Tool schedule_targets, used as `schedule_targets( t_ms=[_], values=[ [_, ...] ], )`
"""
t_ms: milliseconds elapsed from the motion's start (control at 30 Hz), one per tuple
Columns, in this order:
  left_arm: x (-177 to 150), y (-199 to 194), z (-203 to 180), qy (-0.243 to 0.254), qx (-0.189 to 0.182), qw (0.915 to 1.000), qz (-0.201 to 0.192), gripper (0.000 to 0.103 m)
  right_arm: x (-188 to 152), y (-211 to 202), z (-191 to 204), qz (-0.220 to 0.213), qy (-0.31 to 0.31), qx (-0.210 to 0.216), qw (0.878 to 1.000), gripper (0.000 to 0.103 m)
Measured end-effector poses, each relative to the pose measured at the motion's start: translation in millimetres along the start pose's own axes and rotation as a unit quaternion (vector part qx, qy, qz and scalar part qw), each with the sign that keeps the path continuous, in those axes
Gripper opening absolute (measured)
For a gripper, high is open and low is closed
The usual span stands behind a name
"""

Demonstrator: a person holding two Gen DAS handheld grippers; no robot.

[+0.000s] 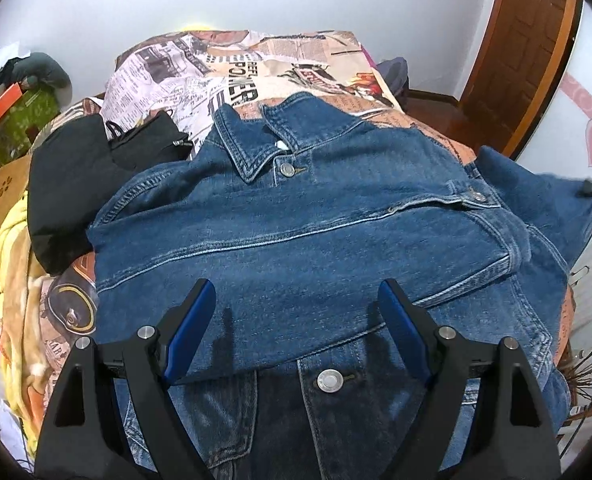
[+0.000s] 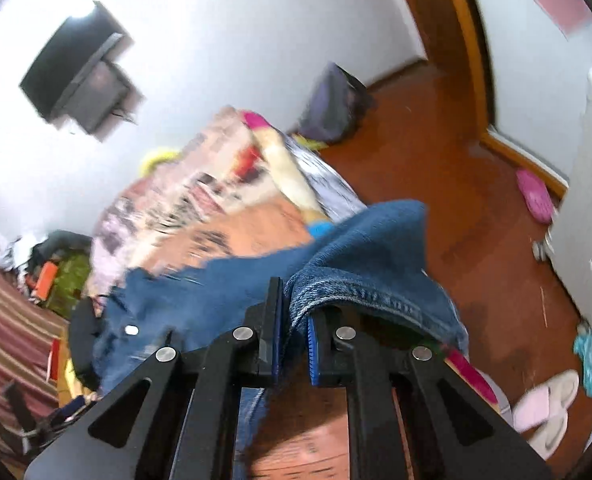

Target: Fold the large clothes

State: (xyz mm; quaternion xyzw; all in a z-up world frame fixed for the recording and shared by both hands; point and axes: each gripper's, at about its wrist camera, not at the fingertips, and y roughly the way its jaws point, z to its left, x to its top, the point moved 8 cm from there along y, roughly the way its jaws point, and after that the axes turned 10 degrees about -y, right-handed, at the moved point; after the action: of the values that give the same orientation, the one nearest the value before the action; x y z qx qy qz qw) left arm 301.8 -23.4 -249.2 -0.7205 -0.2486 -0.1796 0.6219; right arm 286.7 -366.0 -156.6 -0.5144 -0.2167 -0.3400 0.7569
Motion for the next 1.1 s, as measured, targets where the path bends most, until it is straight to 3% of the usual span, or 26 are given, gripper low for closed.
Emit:
schedule_targets(
  t_ms=[167,300,367,500,700,867,967,1033,1100],
  values=[
    [3.2,-11.7,-1.6,0.004,-0.003,0.9999,-0.012,0.083,21.0,-27.2,64.1,-0.047,-0.067,0.05,0.995,0.009],
    [4.9,-19.0,-1.0,0.004,-0.005,0.9998,-0.019,0.083,14.2,-23.3,117.8,-0.049,-0.126,0.09,0.987,0.009],
    [5.2,-22.7,-0.6,0.005,-0.005,0.9997,-0.023,0.083,1.9,-12.1,138.6,-0.034,-0.15,0.109,0.982,0.009],
    [2.1,-27.1,1.0,0.009,-0.003,0.9997,-0.024,0.083,-41.6,30.4,166.3,0.038,-0.18,0.142,0.972,0.009],
    [-3.9,-27.1,3.4,0.012,-0.002,0.9997,-0.019,0.083,-95.0,77.5,173.6,0.14,-0.179,0.164,0.96,0.009],
    [-7.1,-25.5,4.9,0.01,-0.003,0.9998,-0.016,0.083,-100.5,68.0,168.3,0.145,-0.175,0.155,0.961,0.009],
    [-8.2,-23.8,5.4,0.007,-0.004,0.9999,-0.013,0.083,-95.1,54.6,163.7,0.149,-0.172,0.152,0.962,0.021],
    [-8.3,-24.0,4.5,0.005,-0.006,0.9999,-0.013,0.083,-92.1,42.9,163.2,0.142,-0.161,0.153,0.965,0.038],
    [-8.3,-24.2,3.4,0.005,-0.007,0.9999,-0.014,0.083,-85.9,34.7,159.5,0.125,-0.151,0.151,0.969,0.043]
  ],
)
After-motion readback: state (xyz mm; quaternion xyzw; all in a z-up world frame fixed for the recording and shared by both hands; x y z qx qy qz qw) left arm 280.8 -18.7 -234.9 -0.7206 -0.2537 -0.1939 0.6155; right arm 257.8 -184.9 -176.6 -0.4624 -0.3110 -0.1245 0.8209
